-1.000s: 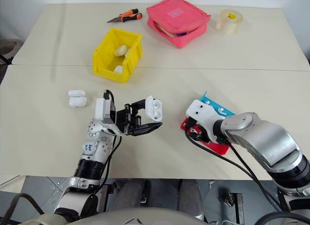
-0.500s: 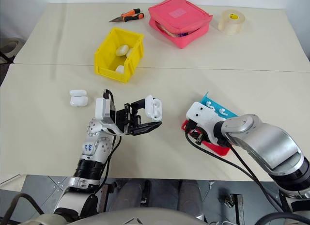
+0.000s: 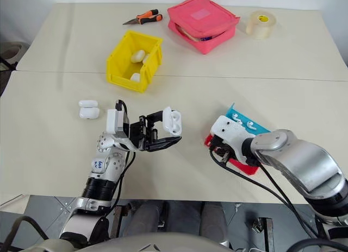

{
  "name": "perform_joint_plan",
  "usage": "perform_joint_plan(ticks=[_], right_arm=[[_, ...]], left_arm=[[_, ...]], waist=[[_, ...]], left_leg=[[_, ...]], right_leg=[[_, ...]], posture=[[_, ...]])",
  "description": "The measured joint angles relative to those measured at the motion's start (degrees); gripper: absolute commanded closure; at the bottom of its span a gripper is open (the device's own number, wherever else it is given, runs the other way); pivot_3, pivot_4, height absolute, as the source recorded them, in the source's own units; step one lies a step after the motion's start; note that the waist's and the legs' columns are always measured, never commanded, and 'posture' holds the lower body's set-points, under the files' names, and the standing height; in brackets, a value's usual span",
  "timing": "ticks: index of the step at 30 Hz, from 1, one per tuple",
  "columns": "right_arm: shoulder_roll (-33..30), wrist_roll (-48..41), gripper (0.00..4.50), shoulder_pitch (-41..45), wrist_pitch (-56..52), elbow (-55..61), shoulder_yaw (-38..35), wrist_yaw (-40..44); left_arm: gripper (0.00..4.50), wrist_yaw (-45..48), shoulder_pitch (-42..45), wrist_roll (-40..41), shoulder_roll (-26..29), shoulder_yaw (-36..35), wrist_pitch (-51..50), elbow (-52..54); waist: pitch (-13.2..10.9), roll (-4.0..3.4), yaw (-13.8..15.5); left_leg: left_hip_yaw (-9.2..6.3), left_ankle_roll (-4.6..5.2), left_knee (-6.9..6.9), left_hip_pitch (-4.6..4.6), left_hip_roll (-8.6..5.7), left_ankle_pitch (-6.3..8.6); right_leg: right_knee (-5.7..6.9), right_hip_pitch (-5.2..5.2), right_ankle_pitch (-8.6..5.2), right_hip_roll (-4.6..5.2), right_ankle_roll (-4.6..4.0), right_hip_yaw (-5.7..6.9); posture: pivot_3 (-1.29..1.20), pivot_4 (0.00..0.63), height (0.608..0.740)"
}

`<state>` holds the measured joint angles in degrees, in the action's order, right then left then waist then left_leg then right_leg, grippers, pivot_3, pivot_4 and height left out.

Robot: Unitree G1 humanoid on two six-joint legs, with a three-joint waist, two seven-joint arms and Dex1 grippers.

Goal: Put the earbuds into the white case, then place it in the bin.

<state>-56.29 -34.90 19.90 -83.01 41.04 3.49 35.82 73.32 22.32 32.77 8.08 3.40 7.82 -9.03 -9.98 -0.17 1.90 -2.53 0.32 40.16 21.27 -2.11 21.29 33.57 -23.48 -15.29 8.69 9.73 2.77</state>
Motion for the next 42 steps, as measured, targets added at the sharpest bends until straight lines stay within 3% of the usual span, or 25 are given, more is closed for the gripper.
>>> perform_joint_plan(ticks=[3,6,11,21,33,42], right_arm=[[0.44,-2.2,3.96,-5.73,3.07,0.62,-11.05,3.0],[4.71,-3.99,3.96,-9.49,8.95,1.19,-18.06,4.78],[19.14,-5.25,3.96,-11.53,29.88,1.05,-23.9,6.93],[41.4,-4.47,3.96,-8.05,56.23,-3.28,-12.38,6.3],[44.29,0.57,3.96,-10.71,69.93,-11.91,-5.19,7.16],[45.04,1.45,3.96,-9.93,74.25,-14.59,-1.41,7.24]], left_arm=[[1.7,1.33,1.03,0.64,0.87,-0.12,-1.19,-0.26],[1.7,1.99,2.14,0.79,0.93,-0.12,-1.91,-0.48],[1.7,2.47,3.21,0.81,1.17,-0.07,-4.25,-0.72],[1.7,1.78,5.35,1.15,1.93,-0.12,-10.86,-0.23],[1.7,1.1,6.17,2.44,3.19,-0.7,-15.26,2.47],[1.7,0.51,4.81,2.47,3.28,-0.73,-15.54,3.84]], waist=[[0.0,0.0,-0.29],[0.0,0.0,-0.44],[0.0,0.0,-0.57],[-0.01,-0.02,-0.75],[-0.01,-0.03,-0.99],[-0.01,-0.03,-1.72]], left_leg=[[0.08,0.0,-0.03,-0.02,0.02,0.0],[0.2,-0.02,-0.03,-0.06,0.04,-0.01],[0.21,-0.08,-0.05,-0.1,0.06,-0.05],[0.0,-0.13,-0.05,-0.15,0.04,-0.07],[0.05,-0.18,-0.07,-0.18,0.04,-0.1],[0.01,-0.18,-0.09,-0.18,0.04,-0.1]], right_leg=[[0.0,0.0,0.0,-0.02,0.01,0.02],[0.06,0.01,0.0,-0.03,0.01,0.01],[0.1,0.01,0.0,-0.08,0.02,0.0],[0.18,-0.02,0.0,-0.07,0.01,-0.03],[0.22,-0.03,-0.01,-0.08,-0.01,-0.03],[0.23,-0.04,-0.02,-0.08,-0.03,-0.02]], posture=[[0.0,0.15,0.74],[0.0,0.15,0.74],[0.0,0.15,0.74],[0.0,0.15,0.74],[0.0,0.15,0.74],[0.0,0.15,0.74]])
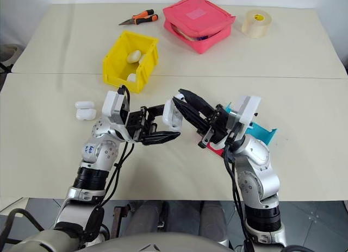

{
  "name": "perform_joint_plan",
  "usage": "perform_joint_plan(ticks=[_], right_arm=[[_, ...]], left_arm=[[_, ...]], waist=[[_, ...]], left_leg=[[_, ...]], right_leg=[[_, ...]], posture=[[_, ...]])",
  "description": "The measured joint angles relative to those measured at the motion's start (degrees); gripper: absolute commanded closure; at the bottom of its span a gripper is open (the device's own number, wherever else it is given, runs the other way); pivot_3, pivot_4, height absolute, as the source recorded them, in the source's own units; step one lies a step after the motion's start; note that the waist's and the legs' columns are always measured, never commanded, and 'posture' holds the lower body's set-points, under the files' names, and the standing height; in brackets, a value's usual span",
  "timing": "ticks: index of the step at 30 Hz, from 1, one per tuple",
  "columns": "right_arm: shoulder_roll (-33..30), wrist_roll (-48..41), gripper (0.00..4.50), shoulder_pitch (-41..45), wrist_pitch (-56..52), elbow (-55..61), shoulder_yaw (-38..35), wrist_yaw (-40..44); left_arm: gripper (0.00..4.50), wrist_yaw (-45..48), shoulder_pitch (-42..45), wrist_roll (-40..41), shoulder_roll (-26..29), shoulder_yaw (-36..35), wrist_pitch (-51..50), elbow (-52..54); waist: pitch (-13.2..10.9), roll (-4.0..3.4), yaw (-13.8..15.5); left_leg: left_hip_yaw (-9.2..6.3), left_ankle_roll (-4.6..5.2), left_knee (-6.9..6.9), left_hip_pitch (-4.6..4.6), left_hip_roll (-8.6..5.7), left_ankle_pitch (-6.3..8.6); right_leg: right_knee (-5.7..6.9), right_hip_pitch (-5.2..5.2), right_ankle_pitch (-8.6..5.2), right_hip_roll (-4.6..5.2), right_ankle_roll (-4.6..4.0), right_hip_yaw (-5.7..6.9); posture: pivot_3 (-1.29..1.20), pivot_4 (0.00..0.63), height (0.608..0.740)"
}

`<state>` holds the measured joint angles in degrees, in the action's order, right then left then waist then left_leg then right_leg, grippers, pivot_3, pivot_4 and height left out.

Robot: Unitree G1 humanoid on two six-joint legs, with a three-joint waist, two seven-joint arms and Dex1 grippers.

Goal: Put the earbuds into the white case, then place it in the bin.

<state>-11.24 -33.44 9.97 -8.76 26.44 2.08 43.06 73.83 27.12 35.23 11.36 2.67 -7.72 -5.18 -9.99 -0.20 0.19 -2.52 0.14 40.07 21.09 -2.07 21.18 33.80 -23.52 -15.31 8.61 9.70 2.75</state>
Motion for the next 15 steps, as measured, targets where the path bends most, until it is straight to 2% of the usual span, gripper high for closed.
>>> perform_joint_plan(ticks=[15], right_arm=[[-2.53,-0.43,3.96,-0.37,0.18,-1.33,1.52,0.95]], left_arm=[[1.7,-1.25,-0.45,-0.03,-0.19,-0.36,-0.31,0.17]], waist=[[0.0,0.0,-0.2]], left_leg=[[-0.01,0.0,-0.01,0.0,0.01,0.0]], right_leg=[[0.0,-0.01,-0.01,0.0,-0.01,0.0]], posture=[[0.0,0.15,0.74]])
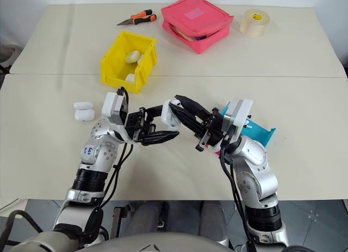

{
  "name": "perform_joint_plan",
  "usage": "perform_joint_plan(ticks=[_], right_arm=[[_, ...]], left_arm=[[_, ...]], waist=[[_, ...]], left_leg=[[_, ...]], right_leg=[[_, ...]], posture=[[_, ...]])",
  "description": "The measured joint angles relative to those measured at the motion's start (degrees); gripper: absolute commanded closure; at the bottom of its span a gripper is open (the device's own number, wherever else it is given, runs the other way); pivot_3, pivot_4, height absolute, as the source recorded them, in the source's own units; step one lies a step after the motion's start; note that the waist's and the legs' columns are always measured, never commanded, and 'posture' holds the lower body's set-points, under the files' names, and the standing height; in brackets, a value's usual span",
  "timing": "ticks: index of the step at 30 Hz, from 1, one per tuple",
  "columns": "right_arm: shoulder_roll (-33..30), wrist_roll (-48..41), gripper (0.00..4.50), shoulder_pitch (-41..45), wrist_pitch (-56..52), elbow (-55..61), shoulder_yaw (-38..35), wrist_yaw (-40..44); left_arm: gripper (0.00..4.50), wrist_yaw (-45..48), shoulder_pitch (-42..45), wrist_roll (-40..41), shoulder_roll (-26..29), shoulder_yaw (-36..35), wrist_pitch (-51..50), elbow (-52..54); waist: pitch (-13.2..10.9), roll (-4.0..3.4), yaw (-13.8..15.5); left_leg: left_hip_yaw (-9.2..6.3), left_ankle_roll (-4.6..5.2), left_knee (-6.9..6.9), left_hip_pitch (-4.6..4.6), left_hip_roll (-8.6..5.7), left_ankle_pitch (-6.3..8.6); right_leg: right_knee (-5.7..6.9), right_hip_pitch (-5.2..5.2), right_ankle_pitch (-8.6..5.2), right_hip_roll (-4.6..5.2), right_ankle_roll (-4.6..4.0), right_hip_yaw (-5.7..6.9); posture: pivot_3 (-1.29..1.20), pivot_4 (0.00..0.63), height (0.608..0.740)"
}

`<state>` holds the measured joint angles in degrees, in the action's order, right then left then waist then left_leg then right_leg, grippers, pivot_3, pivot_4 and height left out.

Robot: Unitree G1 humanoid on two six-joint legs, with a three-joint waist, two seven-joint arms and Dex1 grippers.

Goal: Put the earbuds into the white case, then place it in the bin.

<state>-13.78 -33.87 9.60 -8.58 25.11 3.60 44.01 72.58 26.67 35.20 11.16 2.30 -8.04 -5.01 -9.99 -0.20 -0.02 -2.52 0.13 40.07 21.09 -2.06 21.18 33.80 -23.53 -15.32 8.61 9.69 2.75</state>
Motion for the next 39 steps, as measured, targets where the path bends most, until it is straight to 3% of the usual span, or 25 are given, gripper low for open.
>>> perform_joint_plan(ticks=[13,29,39], right_arm=[[-1.5,3.5,3.96,1.42,6.28,-2.75,0.47,1.05],[-8.29,-3.82,3.96,2.28,-2.97,-0.46,-0.6,1.93],[-8.81,-6.44,0.61,2.29,-6.45,-0.44,-1.27,2.98]], left_arm=[[1.7,-0.18,-0.32,-0.19,-0.75,-0.11,0.57,-0.3],[1.7,1.25,-0.63,-1.58,-3.74,-0.05,4.47,-3.35],[1.7,1.02,-0.31,-1.5,-4.16,-1.52,6.26,-4.35]], waist=[[0.0,0.0,-0.02],[0.0,0.0,0.05],[0.0,0.0,0.09]], left_leg=[[0.02,0.0,0.0,0.0,0.0,0.0],[0.04,-0.01,0.01,0.0,0.01,0.0],[0.03,0.0,0.02,0.01,0.0,0.0]], right_leg=[[0.0,0.0,0.0,0.0,0.0,0.0],[0.0,0.01,0.0,0.0,0.0,0.01],[0.0,0.01,0.0,0.01,0.0,0.01]], posture=[[0.0,0.15,0.74],[0.0,0.15,0.74],[0.0,0.15,0.74]])
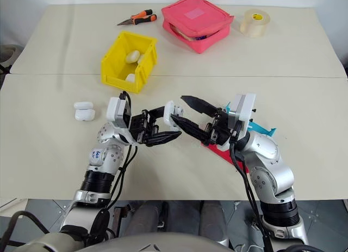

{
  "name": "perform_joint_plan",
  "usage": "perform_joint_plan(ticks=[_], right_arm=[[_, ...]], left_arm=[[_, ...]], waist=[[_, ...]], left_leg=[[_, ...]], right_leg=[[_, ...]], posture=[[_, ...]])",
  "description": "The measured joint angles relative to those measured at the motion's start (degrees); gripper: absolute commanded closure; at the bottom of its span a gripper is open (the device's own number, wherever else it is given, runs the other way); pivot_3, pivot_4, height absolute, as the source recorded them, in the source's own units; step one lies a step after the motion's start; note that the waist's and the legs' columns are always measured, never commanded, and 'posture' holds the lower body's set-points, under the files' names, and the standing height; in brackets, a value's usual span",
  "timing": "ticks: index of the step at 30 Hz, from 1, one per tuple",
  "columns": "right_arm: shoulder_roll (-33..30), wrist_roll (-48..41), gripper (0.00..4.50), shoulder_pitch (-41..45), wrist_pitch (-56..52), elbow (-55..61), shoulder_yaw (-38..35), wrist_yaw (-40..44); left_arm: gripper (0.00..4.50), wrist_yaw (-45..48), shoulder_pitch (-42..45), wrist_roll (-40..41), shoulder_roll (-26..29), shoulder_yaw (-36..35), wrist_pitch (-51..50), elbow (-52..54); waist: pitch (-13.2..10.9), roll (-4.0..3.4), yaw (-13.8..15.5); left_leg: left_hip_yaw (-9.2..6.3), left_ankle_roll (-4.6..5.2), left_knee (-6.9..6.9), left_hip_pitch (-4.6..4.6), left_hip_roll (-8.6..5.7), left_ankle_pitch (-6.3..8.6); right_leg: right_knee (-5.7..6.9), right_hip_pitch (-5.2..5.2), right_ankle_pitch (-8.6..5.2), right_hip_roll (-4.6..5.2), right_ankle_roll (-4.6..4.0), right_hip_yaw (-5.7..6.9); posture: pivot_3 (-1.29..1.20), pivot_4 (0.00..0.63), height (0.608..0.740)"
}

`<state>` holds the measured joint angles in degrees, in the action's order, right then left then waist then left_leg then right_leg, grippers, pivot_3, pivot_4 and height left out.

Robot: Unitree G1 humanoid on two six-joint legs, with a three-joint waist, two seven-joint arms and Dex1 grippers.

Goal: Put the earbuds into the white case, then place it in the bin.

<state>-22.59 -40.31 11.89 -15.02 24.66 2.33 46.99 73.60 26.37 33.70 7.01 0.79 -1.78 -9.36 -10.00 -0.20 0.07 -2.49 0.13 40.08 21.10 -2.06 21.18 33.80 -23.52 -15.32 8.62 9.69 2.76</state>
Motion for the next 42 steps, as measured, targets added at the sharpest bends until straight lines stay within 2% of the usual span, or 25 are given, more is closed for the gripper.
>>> perform_joint_plan(ticks=[2,7,11,17,22,27,32,38,40,42], right_arm=[[-0.12,0.11,0.01,-0.03,-0.5,-0.07,0.05,0.19],[-2.33,-0.1,0.01,-0.78,-1.6,1.22,-0.84,0.88],[-11.67,-1.67,0.01,-9.14,-2.52,4.82,-11.73,2.34],[-18.77,0.78,0.01,-25.62,0.54,6.47,-25.17,8.73],[-19.15,3.31,0.01,-37.62,3.77,1.09,-37.4,12.55],[-19.17,3.97,0.01,-41.11,4.91,-2.32,-42.82,14.14],[-22.6,6.66,0.01,-39.83,3.56,-2.73,-43.0,13.76],[-31.93,5.79,0.01,-29.74,-6.09,-2.64,-39.56,11.31],[-37.0,7.02,0.01,-23.61,-10.55,-4.25,-33.43,11.1],[-41.68,9.01,0.01,-13.64,-14.56,-8.18,-24.77,11.13]], left_arm=[[1.7,-0.11,0.33,0.4,-0.21,-0.46,0.25,0.03],[1.7,-0.19,0.61,0.46,-0.63,0.12,0.66,0.18],[1.7,1.59,-0.47,0.07,1.83,-0.17,2.44,-0.34],[1.7,4.06,-1.33,-0.35,2.97,-0.13,5.64,-0.89],[1.7,5.53,-1.67,-0.64,3.13,0.31,7.42,-2.15],[1.7,5.55,-1.67,-0.76,2.83,0.89,7.79,-2.27],[1.7,5.36,-1.72,-0.76,2.85,0.9,7.8,-2.25],[1.7,4.59,-1.98,-0.76,1.7,1.51,8.06,-2.12],[1.7,4.08,-2.45,-0.74,1.84,1.17,8.43,-2.04],[1.7,3.64,-2.83,-0.72,1.39,1.04,8.87,-2.05]], waist=[[0.0,0.0,0.0],[0.0,0.0,0.14],[0.0,0.01,1.15],[0.0,0.01,1.75],[0.0,0.0,1.58],[0.0,0.0,1.29],[0.02,-0.02,1.38],[0.04,-0.07,1.64],[0.04,-0.07,1.42],[0.04,-0.07,1.02]], left_leg=[[0.0,0.0,0.0,0.0,0.0,0.0],[0.0,0.0,0.01,0.02,-0.02,0.0],[0.15,0.05,0.0,0.04,-0.02,0.03],[0.21,0.09,0.05,0.02,-0.03,0.05],[0.29,0.13,0.05,-0.04,-0.01,0.07],[0.33,0.12,0.04,-0.13,0.07,0.06],[0.32,0.12,0.06,-0.14,0.04,0.06],[0.17,0.07,0.08,-0.06,0.07,0.03],[0.15,0.09,0.14,-0.06,0.04,0.05],[0.09,0.14,0.14,-0.12,0.04,0.07]], right_leg=[[0.0,0.0,0.0,0.0,0.0,0.0],[-0.02,0.01,0.0,0.01,0.0,0.0],[-0.07,0.03,0.0,0.01,0.0,0.02],[-0.07,0.12,0.0,0.02,0.01,0.02],[-0.06,0.14,0.01,0.02,0.02,-0.01],[-0.02,0.16,0.01,-0.02,0.02,-0.05],[-0.03,0.17,0.01,0.0,0.02,-0.09],[-0.03,0.15,0.0,-0.01,0.0,0.03],[-0.06,0.15,0.01,0.04,0.02,-0.04],[-0.07,0.14,0.05,0.08,0.05,-0.1]], posture=[[0.0,0.15,0.74],[0.0,0.15,0.74],[0.0,0.15,0.74],[0.0,0.15,0.74],[0.0,0.15,0.74],[0.0,0.15,0.74],[0.0,0.15,0.74],[0.0,0.15,0.74],[0.0,0.15,0.74],[0.0,0.15,0.74]])
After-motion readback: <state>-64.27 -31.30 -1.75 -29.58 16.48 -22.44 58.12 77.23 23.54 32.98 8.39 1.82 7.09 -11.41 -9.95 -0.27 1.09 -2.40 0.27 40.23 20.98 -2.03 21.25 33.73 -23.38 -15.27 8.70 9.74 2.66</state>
